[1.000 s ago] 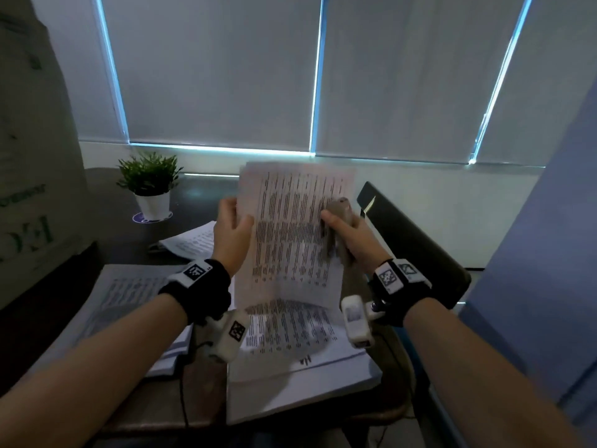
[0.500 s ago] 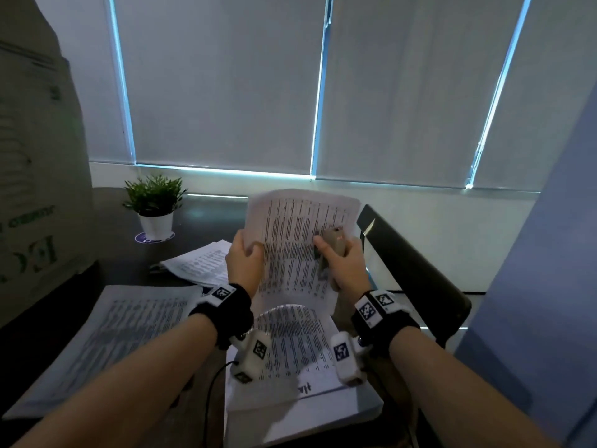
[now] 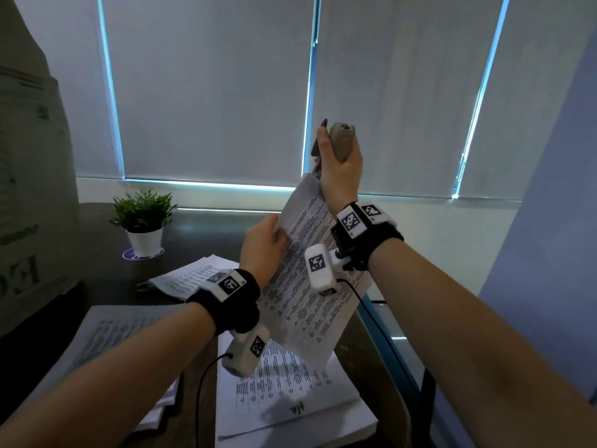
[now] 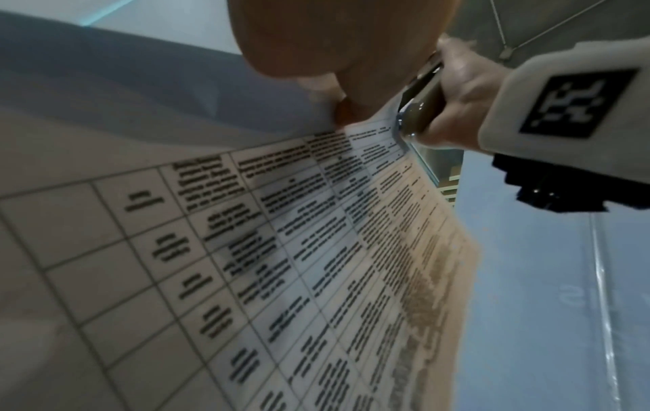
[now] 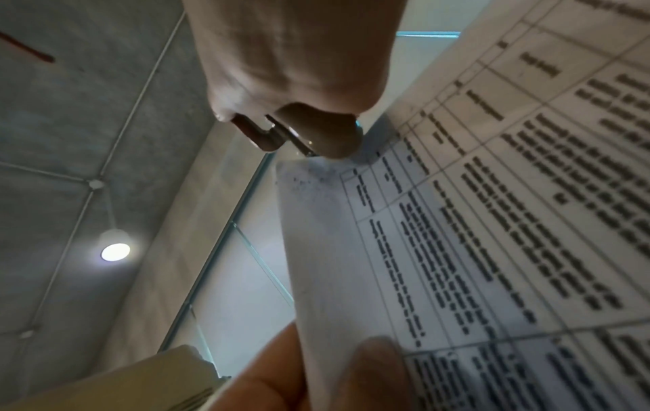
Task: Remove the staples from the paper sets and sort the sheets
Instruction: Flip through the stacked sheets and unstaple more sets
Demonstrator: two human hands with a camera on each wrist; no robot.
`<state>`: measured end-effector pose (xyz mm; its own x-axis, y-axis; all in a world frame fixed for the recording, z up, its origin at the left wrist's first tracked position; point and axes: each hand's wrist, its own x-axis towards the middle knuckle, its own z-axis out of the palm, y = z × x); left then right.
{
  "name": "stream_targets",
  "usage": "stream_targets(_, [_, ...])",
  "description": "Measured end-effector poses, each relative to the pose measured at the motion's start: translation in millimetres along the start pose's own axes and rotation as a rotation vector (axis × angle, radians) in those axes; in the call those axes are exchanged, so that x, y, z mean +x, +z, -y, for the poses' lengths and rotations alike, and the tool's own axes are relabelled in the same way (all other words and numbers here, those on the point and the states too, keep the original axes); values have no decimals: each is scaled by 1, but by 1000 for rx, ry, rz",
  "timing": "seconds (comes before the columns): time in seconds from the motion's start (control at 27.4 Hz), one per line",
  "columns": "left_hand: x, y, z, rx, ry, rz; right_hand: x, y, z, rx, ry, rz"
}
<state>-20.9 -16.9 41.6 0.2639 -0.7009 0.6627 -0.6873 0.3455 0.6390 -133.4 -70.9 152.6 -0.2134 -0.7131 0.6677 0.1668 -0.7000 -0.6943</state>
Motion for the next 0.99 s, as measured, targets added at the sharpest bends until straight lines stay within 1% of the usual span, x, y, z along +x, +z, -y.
stream_targets(0.07, [2,-1,-3,12,29,17,2,2,-1,47,48,16])
stream_targets(0.22, [1,2,-5,16,84,31,1,8,-1,44,73,-23])
stream_targets(0.37, [2,5,-2,12,102,34,6,15,-5,69,174,-47])
stream_targets(0.44, [-3,6,1,5,107,64,8,17,-11,77,232,-30])
stream_targets(0.48, [-5,5,3,-26,91,122,9,17,-17,81,242,-31])
stream_targets(0.55, [-5,5,15,-69,11,298,10,17,-30,97,245,-49])
stream_targets(0.58, [-2,6,27,-51,-60,342,10,17,-38,104,245,-71])
stream_targets(0.62, [0,8,43,-36,-150,325,9,18,-46,98,244,-103])
stream_targets(0.66, [1,9,59,-66,-273,281,5,17,-55,77,247,-154])
stream_targets(0.69, [5,9,76,-103,-372,208,2,18,-67,67,264,-215])
stream_targets(0.73, [10,8,92,-96,-464,197,-2,17,-76,82,313,-260])
stream_targets(0.77, [14,7,108,-24,-555,247,-8,18,-91,128,403,-274])
stream_targets(0.8, [16,5,122,71,-645,282,-16,18,-106,156,521,-251])
stream_targets(0.84, [19,3,140,213,-683,291,-26,16,-122,175,646,-217])
stream_targets(0.88, [21,-2,149,276,-717,301,-39,14,-138,174,766,-187])
stream_targets(0.91, [30,-6,161,334,-711,320,-48,12,-154,165,858,-184])
stream_targets(0.99, [41,-14,196,557,-667,407,-67,5,-183,139,977,-223])
